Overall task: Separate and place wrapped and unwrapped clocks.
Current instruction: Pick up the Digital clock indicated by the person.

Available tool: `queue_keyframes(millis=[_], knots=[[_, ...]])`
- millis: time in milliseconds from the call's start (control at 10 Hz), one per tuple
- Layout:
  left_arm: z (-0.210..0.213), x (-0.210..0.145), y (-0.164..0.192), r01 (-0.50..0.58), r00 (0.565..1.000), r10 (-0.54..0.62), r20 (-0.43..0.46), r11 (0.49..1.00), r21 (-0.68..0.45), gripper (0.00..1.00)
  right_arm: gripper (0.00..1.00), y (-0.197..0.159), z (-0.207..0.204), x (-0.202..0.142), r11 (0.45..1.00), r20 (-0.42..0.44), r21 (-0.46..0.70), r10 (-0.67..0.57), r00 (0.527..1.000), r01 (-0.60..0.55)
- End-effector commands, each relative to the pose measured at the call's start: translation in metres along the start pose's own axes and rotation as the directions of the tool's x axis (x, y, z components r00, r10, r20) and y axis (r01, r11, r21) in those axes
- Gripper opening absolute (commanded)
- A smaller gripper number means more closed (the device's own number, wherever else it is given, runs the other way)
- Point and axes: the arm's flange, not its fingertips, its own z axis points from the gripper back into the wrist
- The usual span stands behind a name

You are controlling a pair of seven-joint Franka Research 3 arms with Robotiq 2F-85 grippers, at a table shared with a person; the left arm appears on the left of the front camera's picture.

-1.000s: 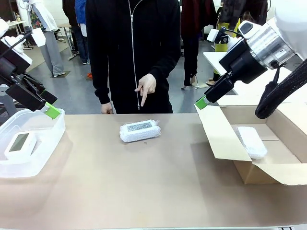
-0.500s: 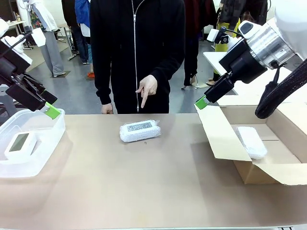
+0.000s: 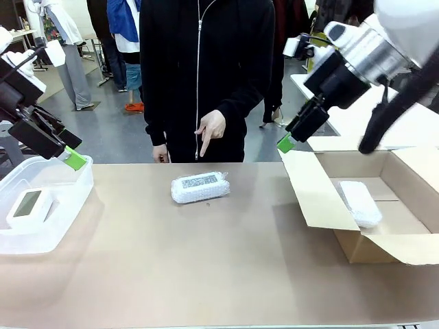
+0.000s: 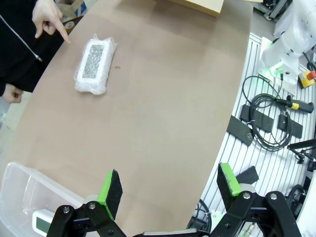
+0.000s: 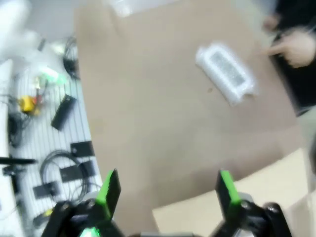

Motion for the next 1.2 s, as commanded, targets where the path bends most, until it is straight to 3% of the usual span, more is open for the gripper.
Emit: queue_keyframes(millis=[0, 300, 400, 500, 600, 700, 800, 1100], knots=[[0.0, 0.002, 0.0, -0.006, 1.0, 0.006, -0.007, 1.0, 0.011, 1.0, 1.0, -0.049, -0.015, 0.082, 0.972, -0.139, 0.012, 0.232, 0.963, -0.233], [0.0, 0.002, 0.0, -0.006, 1.0, 0.006, -0.007, 1.0, 0.011, 1.0, 1.0, -0.076, -0.083, 0.158, 0.897, -0.191, -0.028, 0.428, 0.883, -0.441], [0.0, 0.002, 0.0, -0.006, 1.0, 0.006, -0.007, 1.0, 0.011, 1.0, 1.0, -0.082, -0.115, 0.166, 0.824, -0.203, -0.162, 0.511, 0.835, -0.543], [0.0, 0.002, 0.0, -0.006, 1.0, 0.006, -0.007, 1.0, 0.011, 1.0, 1.0, -0.091, -0.138, 0.164, 0.785, -0.289, -0.082, 0.571, 0.768, -0.614], [0.0, 0.002, 0.0, -0.006, 1.0, 0.006, -0.007, 1.0, 0.011, 1.0, 1.0, -0.103, -0.142, 0.157, 0.758, -0.266, -0.029, 0.622, 0.736, -0.651], [0.0, 0.002, 0.0, -0.006, 1.0, 0.006, -0.007, 1.0, 0.011, 1.0, 1.0, -0.109, -0.124, 0.149, 0.83, -0.16, -0.061, 0.539, 0.827, -0.554], [0.0, 0.002, 0.0, -0.006, 1.0, 0.006, -0.007, 1.0, 0.011, 1.0, 1.0, -0.089, -0.144, 0.171, 0.796, -0.255, -0.053, 0.573, 0.779, -0.603], [0.0, 0.002, 0.0, -0.006, 1.0, 0.006, -0.007, 1.0, 0.011, 1.0, 1.0, -0.089, -0.144, 0.171, 0.796, -0.255, -0.053, 0.573, 0.779, -0.603]])
